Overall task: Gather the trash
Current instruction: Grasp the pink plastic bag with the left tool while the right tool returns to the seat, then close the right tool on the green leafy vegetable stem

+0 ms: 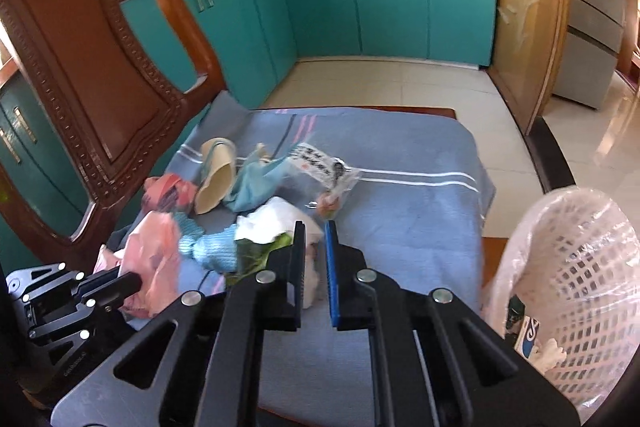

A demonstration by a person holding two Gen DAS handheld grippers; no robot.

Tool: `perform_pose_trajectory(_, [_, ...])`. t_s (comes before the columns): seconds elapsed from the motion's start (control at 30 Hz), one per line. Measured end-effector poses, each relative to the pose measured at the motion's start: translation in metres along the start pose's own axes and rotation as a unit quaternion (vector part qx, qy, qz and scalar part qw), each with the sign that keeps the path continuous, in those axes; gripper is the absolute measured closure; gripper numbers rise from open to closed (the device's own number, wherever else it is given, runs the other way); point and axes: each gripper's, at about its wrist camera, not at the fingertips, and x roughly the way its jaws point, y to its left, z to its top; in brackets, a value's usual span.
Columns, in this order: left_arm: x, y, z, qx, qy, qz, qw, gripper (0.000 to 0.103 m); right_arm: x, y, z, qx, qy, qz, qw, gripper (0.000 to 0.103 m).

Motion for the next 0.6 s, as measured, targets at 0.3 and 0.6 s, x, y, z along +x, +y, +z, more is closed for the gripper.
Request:
perform_pose_trajectory(0.3, [0.015, 0.01, -0.009, -0.03, 0.019, -0.019, 0.9992, 0.094, 0.017, -0.001, -0.008, 0.014, 0.028, 0.012, 0.999, 0.093])
perform_pose_trajectory(0.6, [0.031, 0.009, -0.014, -0.029, 0.041, -0.013, 0.9987, 0.094, 0.042, 0.02, -0.011, 0.012, 0.066, 0.039, 0.997, 0.049])
